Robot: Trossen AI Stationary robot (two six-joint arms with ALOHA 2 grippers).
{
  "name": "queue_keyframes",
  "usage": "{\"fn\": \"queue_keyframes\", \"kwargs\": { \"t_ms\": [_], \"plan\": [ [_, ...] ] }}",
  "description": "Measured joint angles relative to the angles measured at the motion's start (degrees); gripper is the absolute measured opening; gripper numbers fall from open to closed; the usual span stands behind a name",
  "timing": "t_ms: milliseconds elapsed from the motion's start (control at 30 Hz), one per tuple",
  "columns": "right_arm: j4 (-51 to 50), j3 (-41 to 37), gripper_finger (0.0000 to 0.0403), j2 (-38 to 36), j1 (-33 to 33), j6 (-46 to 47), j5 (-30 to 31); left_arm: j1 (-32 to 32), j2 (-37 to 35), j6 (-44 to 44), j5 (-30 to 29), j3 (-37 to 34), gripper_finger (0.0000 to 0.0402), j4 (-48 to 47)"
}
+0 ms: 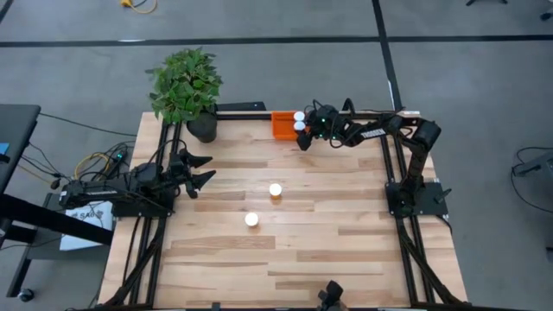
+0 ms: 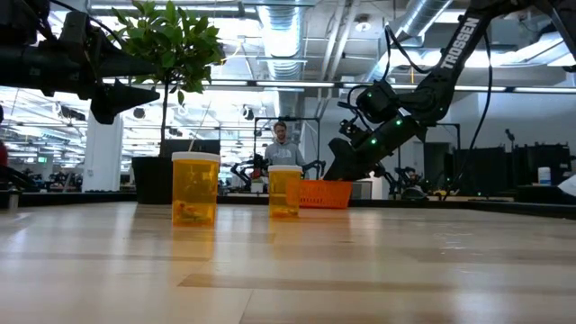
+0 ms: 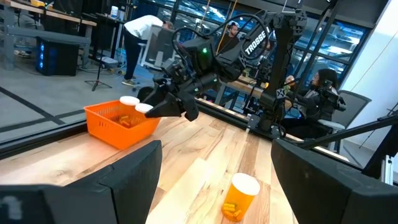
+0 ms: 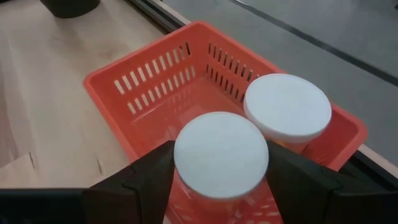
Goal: Pick and place pill bottles into a basket
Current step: Put the orange pill bottle into the orange bin
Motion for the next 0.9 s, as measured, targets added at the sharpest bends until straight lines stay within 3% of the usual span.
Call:
{"fn": "queue_keyframes", "kwargs": {
  "t_ms": [900],
  "plan": [
    [-6.71,-0.04,0.0232,-3.89,1.06,-1.88,1.30,0.01,0.01,-0.02,0.00,0.00,0.0293,-0.01]
  ]
}}
